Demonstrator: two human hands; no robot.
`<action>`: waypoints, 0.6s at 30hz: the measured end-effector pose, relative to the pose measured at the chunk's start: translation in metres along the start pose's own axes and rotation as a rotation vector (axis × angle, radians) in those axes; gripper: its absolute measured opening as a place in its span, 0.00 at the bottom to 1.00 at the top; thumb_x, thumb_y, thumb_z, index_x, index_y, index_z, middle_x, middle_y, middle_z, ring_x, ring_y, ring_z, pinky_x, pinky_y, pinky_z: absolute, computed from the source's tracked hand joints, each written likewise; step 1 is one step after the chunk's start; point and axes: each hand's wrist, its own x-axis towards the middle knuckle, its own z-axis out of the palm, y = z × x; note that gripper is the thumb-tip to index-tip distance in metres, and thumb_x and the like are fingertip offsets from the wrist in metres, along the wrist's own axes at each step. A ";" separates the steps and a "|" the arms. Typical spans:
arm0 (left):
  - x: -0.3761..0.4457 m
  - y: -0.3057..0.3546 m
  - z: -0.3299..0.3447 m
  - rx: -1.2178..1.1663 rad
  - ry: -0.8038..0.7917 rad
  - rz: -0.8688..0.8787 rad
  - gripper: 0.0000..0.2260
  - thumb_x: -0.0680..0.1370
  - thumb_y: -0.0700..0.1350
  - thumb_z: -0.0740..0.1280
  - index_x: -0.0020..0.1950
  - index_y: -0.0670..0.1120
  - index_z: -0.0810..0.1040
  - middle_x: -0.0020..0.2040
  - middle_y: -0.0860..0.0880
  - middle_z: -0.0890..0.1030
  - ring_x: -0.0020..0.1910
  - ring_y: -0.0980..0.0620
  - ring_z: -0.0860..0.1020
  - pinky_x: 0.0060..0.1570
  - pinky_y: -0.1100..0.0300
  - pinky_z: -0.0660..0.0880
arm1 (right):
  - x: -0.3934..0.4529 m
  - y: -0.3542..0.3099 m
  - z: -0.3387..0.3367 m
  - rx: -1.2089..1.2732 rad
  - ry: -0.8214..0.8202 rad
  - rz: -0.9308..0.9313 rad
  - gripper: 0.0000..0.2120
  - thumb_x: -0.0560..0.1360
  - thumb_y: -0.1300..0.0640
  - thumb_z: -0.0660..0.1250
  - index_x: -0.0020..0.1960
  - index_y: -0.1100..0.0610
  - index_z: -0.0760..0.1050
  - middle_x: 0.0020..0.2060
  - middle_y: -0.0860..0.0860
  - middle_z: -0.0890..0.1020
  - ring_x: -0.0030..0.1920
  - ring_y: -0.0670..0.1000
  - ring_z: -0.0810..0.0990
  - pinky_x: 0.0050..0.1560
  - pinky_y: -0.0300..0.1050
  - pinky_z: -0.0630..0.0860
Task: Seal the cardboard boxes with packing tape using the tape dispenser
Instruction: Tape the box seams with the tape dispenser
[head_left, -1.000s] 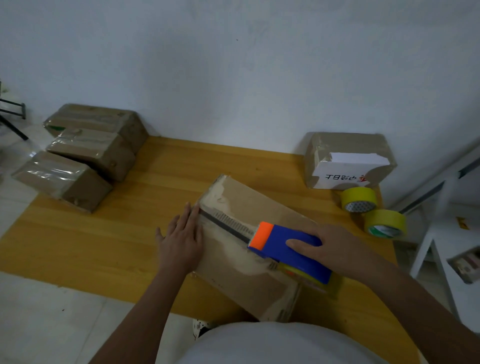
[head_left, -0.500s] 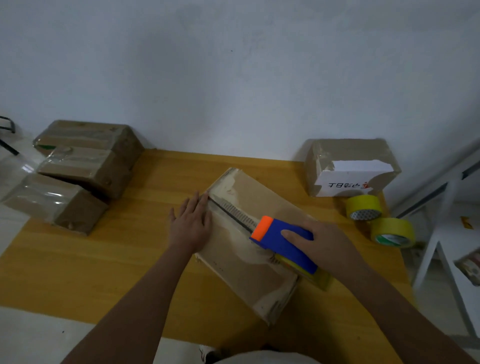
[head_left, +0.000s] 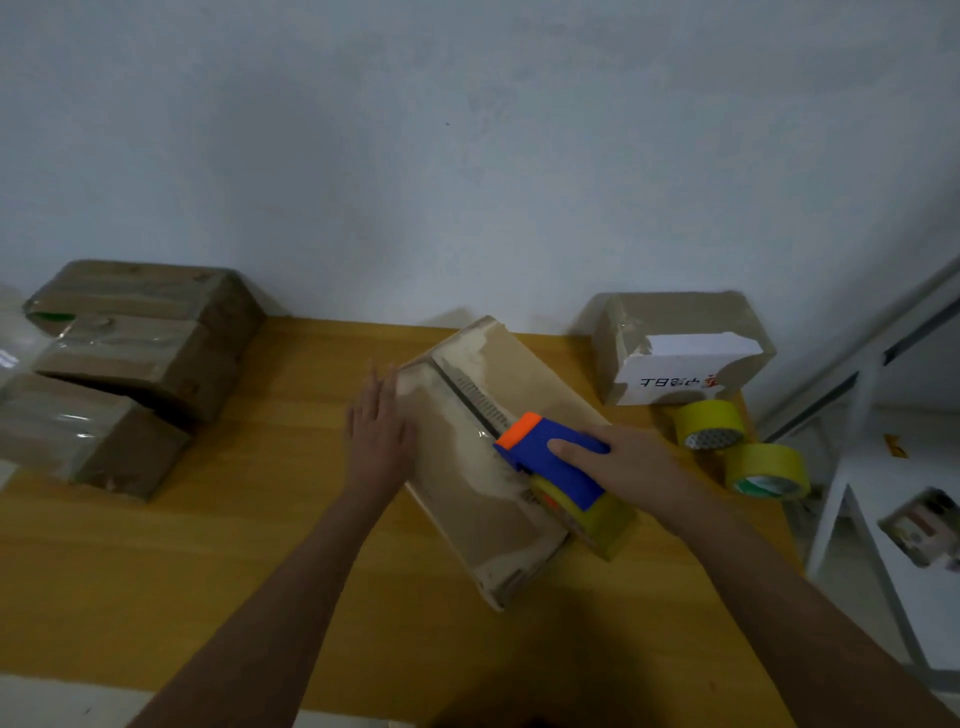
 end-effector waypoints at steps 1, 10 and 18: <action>-0.020 0.004 0.002 -0.120 0.031 -0.051 0.28 0.83 0.45 0.60 0.81 0.44 0.52 0.81 0.42 0.47 0.78 0.40 0.56 0.73 0.40 0.60 | 0.001 0.000 -0.002 0.045 -0.025 0.019 0.27 0.73 0.35 0.65 0.65 0.50 0.74 0.50 0.46 0.80 0.44 0.42 0.77 0.43 0.38 0.75; -0.094 0.066 0.035 -0.633 0.007 -0.442 0.31 0.83 0.51 0.60 0.81 0.51 0.46 0.81 0.49 0.43 0.79 0.49 0.51 0.66 0.60 0.59 | 0.020 0.010 -0.010 0.257 -0.164 0.140 0.52 0.66 0.32 0.69 0.79 0.50 0.47 0.76 0.52 0.61 0.68 0.54 0.68 0.53 0.44 0.68; -0.102 0.090 0.047 -0.693 0.047 -0.500 0.31 0.82 0.52 0.61 0.81 0.55 0.47 0.80 0.52 0.36 0.80 0.48 0.46 0.72 0.45 0.64 | 0.022 0.016 -0.005 0.338 -0.139 0.125 0.58 0.59 0.29 0.70 0.79 0.47 0.47 0.76 0.52 0.62 0.69 0.55 0.69 0.55 0.45 0.71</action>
